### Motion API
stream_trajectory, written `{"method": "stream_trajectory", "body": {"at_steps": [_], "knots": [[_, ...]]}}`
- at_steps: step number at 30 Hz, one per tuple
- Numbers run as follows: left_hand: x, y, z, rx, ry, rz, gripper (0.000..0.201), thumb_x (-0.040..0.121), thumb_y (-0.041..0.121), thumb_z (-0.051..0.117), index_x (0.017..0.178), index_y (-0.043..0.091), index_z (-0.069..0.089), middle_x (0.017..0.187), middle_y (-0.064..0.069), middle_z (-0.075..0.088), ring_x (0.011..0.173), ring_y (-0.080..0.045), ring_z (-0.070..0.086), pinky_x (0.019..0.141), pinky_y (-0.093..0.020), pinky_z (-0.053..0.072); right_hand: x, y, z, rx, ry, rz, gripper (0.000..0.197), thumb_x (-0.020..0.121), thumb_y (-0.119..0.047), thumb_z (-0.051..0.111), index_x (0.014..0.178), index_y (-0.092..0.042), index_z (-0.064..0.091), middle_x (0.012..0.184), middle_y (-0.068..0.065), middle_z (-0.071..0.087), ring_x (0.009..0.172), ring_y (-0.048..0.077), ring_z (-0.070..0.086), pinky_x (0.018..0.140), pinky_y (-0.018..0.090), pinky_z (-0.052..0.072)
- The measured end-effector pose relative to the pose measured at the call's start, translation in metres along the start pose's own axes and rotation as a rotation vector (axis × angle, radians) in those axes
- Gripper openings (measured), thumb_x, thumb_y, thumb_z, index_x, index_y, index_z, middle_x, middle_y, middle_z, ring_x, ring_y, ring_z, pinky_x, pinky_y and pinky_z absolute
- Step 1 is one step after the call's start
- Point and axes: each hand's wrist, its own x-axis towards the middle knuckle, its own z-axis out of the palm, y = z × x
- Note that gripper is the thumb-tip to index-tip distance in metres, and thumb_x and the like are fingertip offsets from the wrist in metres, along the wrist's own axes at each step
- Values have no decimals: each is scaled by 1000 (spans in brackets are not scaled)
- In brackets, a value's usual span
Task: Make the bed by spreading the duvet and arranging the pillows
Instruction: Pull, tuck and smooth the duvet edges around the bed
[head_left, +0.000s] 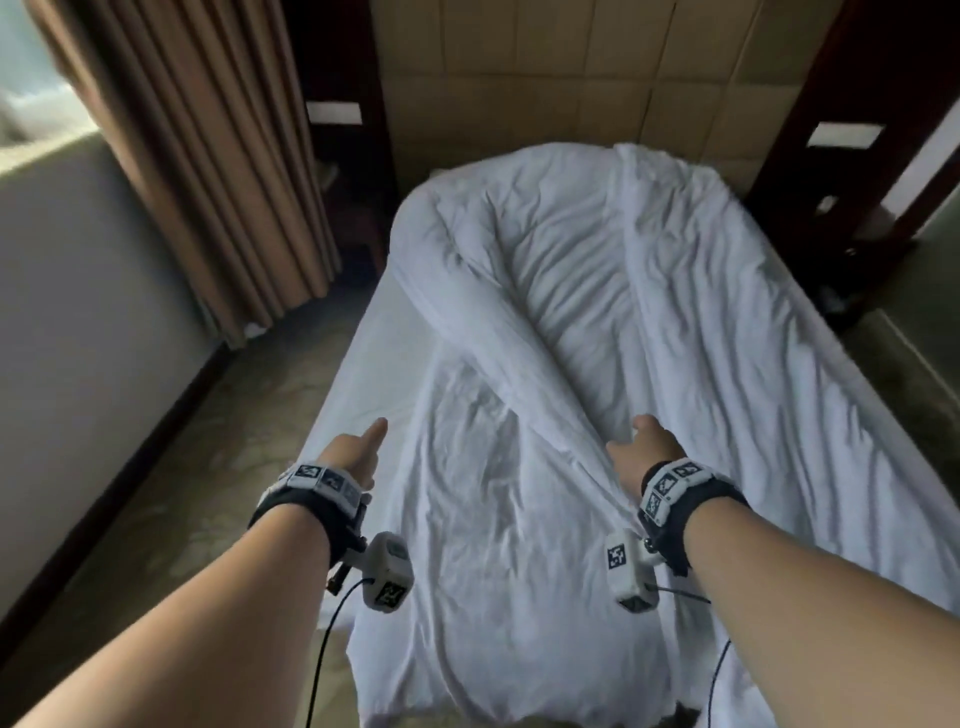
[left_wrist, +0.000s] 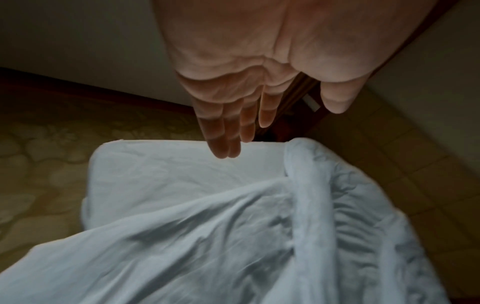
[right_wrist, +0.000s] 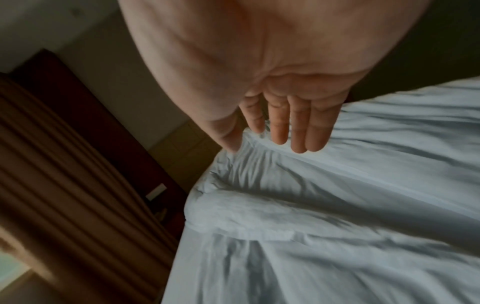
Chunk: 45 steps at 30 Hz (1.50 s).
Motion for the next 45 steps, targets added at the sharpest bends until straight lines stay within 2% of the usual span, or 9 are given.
{"method": "stream_trajectory", "body": {"at_steps": [11,19,24,29,34,37,39,41,45], "knots": [[101,123,-125,-347,-229,150,52,97,56,58,126,13,55,111,-6,70,93,-27,73,69,-37,59,-4,-170,7,66,135,56,47,97,-26,54,140,-7,49,122,17,65,105,34,65,94,39,52],[144,190,-232,-346,-362,264,48,96,53,61,119,10,61,106,-7,73,93,-28,74,79,-42,60,-48,-291,33,152,238,61,50,99,-28,54,146,-12,46,133,13,61,114,30,62,88,29,46],[146,190,-293,-382,-377,326,43,96,52,61,109,11,63,103,-8,74,89,-27,74,73,-39,58,-74,-349,45,234,300,5,45,97,-28,55,138,-11,52,115,15,68,100,33,67,86,36,55],[153,183,-334,-421,-360,324,42,96,50,63,104,9,62,99,-9,73,85,-28,71,82,-42,56,-95,-376,88,357,266,-53,48,90,-34,59,134,-16,56,116,11,69,99,29,68,92,42,56],[160,200,-366,-442,-430,349,39,97,48,63,100,9,62,93,-9,72,82,-27,71,76,-40,58,-97,-423,96,437,313,-75,56,83,-35,58,136,-16,57,117,13,69,95,28,67,91,44,56],[190,224,-391,-440,-454,376,39,98,48,61,100,9,60,92,-8,70,83,-28,70,84,-43,58,-77,-466,103,475,362,-82,43,83,-30,58,119,-8,64,93,10,70,81,30,69,76,41,59],[224,241,-411,-436,-461,386,39,99,48,60,101,10,60,92,-8,68,81,-26,69,79,-41,57,-52,-497,117,530,350,-60,27,83,-24,57,95,-1,63,71,7,55,60,24,57,58,34,46],[267,256,-431,-412,-453,384,39,99,49,60,103,10,60,92,-8,68,81,-26,68,76,-39,56,-21,-532,138,567,305,-41,13,84,-18,53,74,-13,48,67,8,36,51,19,39,52,31,33],[371,285,-474,-342,-399,357,39,98,49,61,103,10,61,90,-7,70,80,-26,69,71,-37,57,47,-610,188,691,203,-23,24,84,-6,49,74,-18,31,75,9,20,48,13,21,51,26,17]]}}
